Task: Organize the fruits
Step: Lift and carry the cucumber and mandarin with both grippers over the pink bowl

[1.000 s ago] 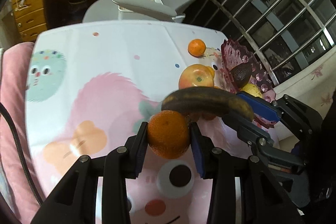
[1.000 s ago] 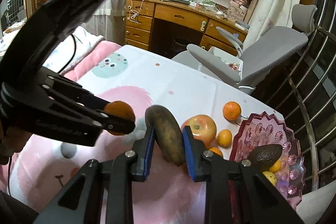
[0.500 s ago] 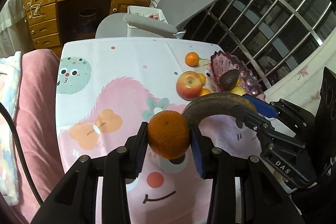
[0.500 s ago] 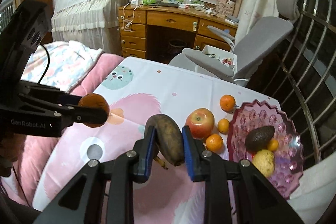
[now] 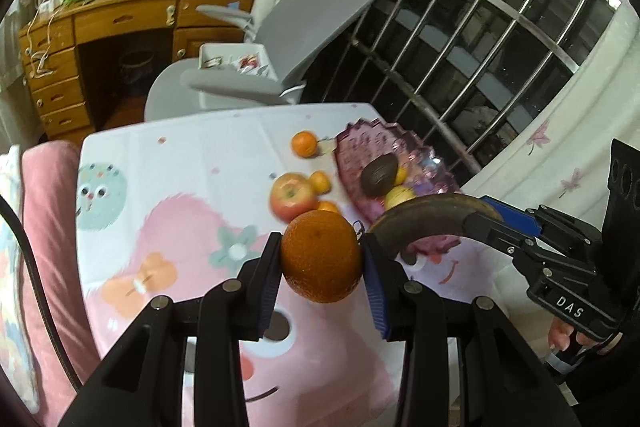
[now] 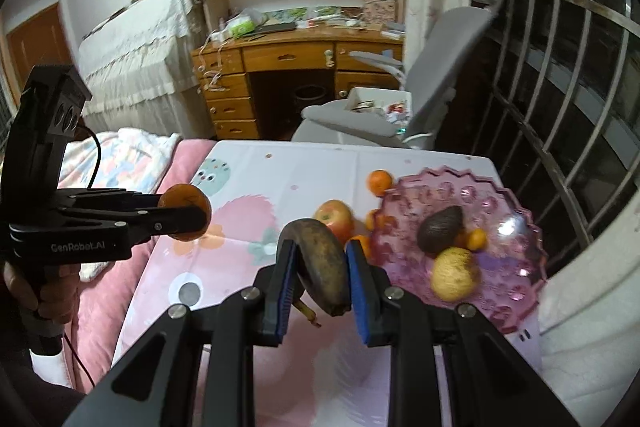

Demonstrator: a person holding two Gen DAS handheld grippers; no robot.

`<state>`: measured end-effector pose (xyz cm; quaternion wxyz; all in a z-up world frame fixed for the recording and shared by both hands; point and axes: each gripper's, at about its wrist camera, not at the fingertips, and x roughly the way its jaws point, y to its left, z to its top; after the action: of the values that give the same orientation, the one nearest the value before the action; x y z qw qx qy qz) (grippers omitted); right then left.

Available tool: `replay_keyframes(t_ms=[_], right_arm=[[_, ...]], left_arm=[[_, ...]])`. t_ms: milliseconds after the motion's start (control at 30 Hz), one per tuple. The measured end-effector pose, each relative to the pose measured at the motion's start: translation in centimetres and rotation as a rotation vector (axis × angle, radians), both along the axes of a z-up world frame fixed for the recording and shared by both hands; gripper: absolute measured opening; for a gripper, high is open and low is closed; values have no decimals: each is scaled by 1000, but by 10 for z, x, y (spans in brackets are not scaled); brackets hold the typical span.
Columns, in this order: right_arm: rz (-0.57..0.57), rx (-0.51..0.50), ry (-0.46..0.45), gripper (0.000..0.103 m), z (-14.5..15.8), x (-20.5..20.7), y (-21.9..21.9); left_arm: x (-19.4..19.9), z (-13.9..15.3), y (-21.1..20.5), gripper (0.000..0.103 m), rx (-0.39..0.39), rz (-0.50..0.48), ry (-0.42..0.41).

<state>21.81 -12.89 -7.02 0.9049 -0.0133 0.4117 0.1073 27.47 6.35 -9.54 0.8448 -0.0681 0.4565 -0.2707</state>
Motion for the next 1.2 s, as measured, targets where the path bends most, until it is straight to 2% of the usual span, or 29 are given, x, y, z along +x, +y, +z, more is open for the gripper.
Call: replay_keyframes(t_ms=[267, 533, 700, 900, 1200], right_arm=[[-52, -4, -2, 25, 19, 8, -75], [-36, 9, 44, 24, 11, 23, -141], [-20, 13, 87, 24, -1, 37, -172], [-3, 28, 174, 24, -26, 58, -201], [7, 57, 228, 23, -53, 95, -221]], left_arm=[[6, 15, -57, 37, -16, 10, -26], [13, 12, -120, 37, -16, 38, -11], [19, -2, -153, 37, -5, 45, 21], [33, -28, -190, 37, 43, 53, 81], [55, -63, -216, 37, 122, 99, 162]])
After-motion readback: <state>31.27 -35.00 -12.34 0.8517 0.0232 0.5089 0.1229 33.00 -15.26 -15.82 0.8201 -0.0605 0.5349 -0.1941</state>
